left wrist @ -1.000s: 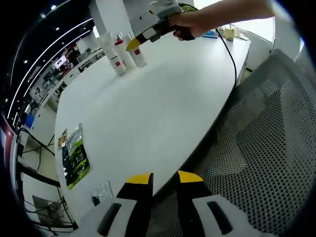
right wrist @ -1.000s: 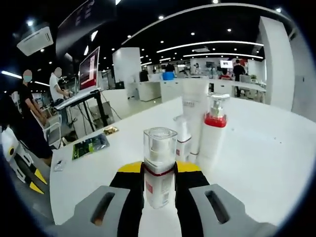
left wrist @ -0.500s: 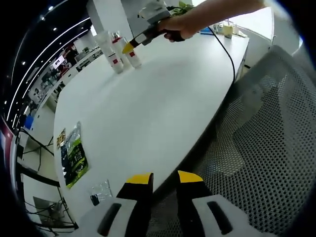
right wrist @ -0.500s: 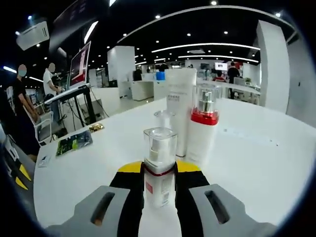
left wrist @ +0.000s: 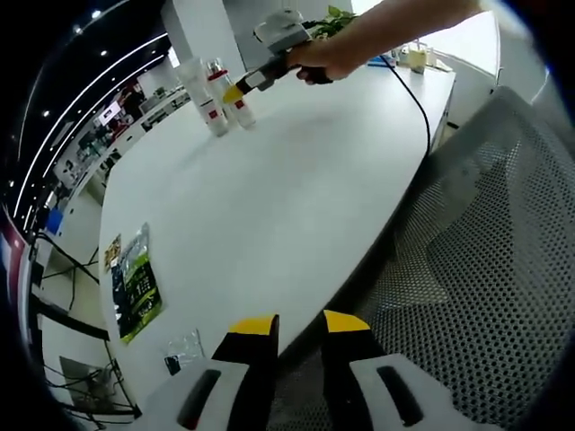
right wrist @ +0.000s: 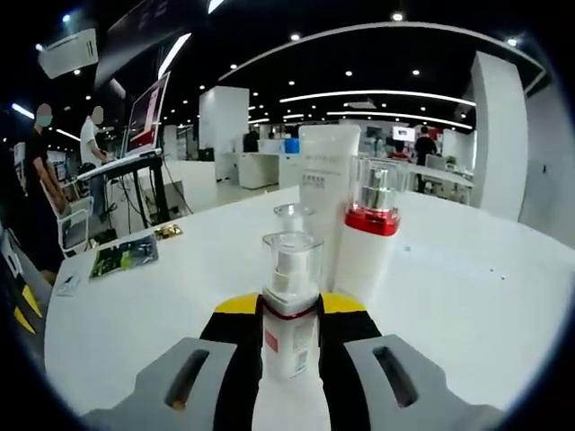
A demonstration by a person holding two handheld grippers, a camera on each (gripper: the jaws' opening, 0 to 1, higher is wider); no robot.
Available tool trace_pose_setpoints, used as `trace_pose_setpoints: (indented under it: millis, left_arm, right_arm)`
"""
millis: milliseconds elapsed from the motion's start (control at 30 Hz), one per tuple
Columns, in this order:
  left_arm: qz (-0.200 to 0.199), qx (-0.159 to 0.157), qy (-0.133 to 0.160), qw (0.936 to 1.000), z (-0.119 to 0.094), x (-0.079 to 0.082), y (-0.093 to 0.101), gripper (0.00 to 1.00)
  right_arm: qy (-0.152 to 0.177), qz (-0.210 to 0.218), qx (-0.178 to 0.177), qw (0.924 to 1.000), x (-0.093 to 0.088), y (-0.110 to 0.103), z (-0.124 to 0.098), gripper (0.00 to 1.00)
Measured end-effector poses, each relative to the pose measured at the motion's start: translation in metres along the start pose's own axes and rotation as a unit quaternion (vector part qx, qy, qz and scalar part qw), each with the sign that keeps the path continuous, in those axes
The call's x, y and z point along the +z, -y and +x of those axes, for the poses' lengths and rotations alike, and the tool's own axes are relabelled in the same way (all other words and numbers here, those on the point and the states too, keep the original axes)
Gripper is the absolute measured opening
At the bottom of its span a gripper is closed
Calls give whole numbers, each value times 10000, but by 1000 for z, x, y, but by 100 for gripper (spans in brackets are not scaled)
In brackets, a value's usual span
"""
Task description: Arrange the skincare products in the storage area until every visible bottle or jar stands upright without overlapping.
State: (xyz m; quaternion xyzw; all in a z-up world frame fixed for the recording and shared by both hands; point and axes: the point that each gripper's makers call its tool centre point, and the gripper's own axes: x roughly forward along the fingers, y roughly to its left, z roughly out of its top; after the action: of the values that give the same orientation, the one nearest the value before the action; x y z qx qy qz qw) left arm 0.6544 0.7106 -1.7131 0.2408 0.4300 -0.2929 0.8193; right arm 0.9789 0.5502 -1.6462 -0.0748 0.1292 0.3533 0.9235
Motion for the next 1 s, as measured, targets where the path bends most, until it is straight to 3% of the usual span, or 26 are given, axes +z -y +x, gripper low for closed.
trace_pose_setpoints:
  millis: [233,500,1000]
  left_arm:
    - [-36,6,42,10000,0,0,0,19]
    - [-37,3,34,10000,0,0,1,19]
    - [-33,-47,-8,10000,1,-2,2,19]
  right_arm:
    - [105,-202,-10,9997,-1,-4,-4,20]
    - [213,33,-201,9996,-2,4,-8,20]
    - [307,236,-367,9986,3,18,6,20]
